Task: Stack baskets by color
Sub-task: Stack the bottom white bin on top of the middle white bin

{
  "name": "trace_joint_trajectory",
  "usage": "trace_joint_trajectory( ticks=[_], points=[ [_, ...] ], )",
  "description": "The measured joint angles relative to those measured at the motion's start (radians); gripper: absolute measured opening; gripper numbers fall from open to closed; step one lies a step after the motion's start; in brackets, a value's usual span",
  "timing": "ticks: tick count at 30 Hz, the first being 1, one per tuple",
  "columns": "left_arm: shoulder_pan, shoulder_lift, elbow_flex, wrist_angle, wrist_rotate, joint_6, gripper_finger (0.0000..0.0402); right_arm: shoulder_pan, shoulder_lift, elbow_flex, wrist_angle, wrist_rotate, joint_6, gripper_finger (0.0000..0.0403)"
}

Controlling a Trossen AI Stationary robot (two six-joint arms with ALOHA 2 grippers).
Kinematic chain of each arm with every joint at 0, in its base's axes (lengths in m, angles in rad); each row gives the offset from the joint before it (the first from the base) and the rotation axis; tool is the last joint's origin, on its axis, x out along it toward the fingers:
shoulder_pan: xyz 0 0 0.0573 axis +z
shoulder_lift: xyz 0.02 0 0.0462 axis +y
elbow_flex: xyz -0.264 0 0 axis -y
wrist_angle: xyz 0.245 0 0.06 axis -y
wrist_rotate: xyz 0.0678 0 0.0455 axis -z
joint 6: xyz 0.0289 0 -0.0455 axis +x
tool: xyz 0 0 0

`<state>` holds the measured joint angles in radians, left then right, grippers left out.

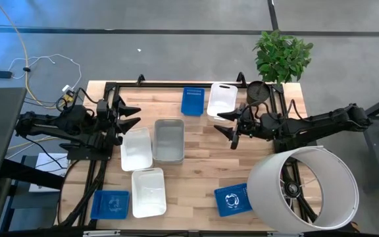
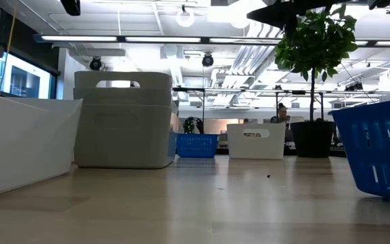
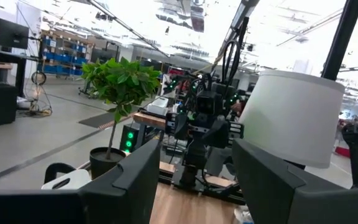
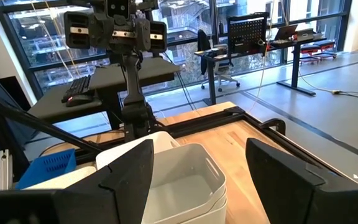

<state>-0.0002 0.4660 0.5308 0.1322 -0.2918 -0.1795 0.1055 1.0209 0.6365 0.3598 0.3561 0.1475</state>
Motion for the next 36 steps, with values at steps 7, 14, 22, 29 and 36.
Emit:
trace_joint_trajectory(
  ticks=[7,14,22,29,36],
  points=[
    [0.000,0.000,0.000,0.000,0.000,0.000,0.0188,0.000,0.000,0.000,-0.004,0.000,0.000,0.0243],
    [0.000,0.000,0.000,0.000,0.000,0.000,0.0188,0.000,0.000,0.000,-0.004,0.000,0.000,0.0243],
    [0.000,0.000,0.000,0.000,0.000,0.000,0.0188,0.000,0.000,0.000,-0.004,0.000,0.000,0.0243],
    [0.000,0.000,0.000,0.000,0.016,0.000,0.0188,0.000,0.000,0.000,-0.004,0.000,0.001,0.0243],
    [0.000,0.000,0.000,0.000,0.023,0.017,0.0188,0.000,0.000,0.000,-0.004,0.000,0.001,0.0243]
  ],
)
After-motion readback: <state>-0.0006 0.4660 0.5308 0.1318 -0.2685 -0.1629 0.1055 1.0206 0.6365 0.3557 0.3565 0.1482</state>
